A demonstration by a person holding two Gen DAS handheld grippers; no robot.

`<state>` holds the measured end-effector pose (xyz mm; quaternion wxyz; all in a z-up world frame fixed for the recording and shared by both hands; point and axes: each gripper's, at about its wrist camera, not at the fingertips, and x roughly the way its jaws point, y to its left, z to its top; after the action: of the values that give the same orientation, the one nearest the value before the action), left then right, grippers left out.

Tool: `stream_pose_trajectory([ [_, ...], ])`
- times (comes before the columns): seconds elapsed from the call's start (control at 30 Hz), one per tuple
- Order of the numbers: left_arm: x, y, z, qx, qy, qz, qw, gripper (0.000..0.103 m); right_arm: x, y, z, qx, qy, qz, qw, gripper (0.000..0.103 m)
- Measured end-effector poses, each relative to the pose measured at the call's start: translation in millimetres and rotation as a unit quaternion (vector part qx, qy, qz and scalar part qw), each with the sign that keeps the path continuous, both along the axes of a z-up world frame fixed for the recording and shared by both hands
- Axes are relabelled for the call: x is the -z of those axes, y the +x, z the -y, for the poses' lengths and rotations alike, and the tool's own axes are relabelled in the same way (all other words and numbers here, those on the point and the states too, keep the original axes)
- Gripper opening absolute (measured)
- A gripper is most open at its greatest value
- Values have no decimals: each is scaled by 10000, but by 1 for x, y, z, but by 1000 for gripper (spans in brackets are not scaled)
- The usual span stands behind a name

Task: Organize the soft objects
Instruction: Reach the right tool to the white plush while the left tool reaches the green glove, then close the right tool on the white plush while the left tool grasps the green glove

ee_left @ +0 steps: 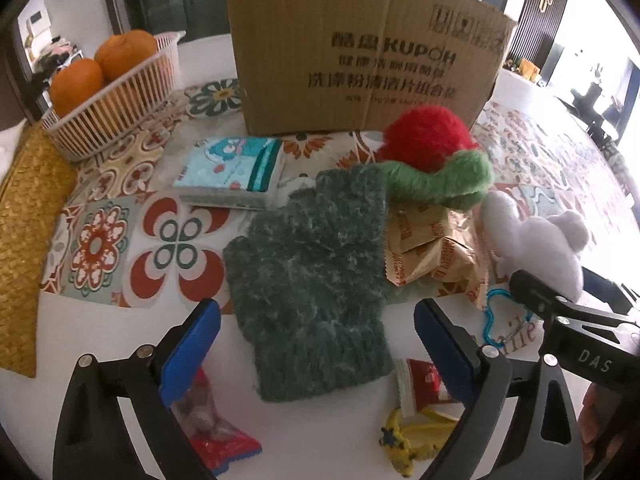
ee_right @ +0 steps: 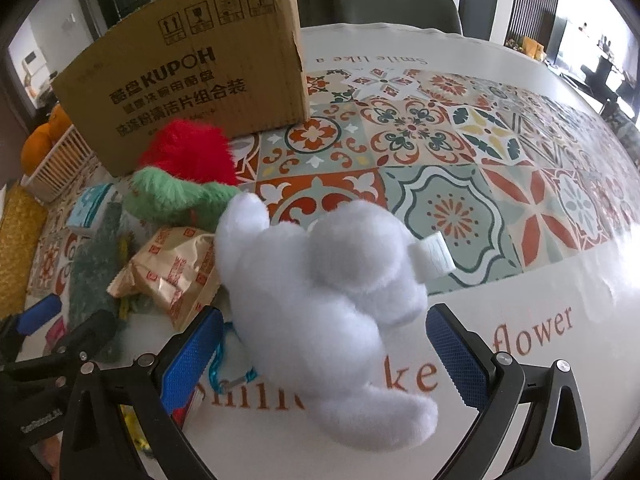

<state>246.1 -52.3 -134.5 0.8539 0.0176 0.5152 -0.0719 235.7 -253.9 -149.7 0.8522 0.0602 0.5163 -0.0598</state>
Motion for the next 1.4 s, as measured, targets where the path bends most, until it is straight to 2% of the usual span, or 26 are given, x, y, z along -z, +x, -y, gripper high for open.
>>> stream_pose_trajectory([
  [0.27, 15, 16, 0, -32, -87, -207, 9997, 79, 4, 10, -2, -15, -168, -2, 9999, 101],
  [0.57, 13, 15, -3, -37, -166, -124, 9998, 64, 3, 8, -2, -26, -180, 49, 9998, 89],
  [0.67, 7, 8, -2, -48, -169, -34, 9998, 49, 1, 3, -2, -12, -99, 105, 9999, 87],
  [0.83, -3, -4, -1, 7, -184, 63, 9998, 36, -5, -6, -1, 32, 5, 235, 9997, 86],
  [1.0, -10, -14, -4, 20, -327, 151, 9993, 30, -17, -16, -4, 10, 18, 376, 9993, 86],
  [1.4, -47, -38, -13, 44, -347, 789, 9963, 29, -54, -36, -13, -135, -67, 925, 9956, 86],
])
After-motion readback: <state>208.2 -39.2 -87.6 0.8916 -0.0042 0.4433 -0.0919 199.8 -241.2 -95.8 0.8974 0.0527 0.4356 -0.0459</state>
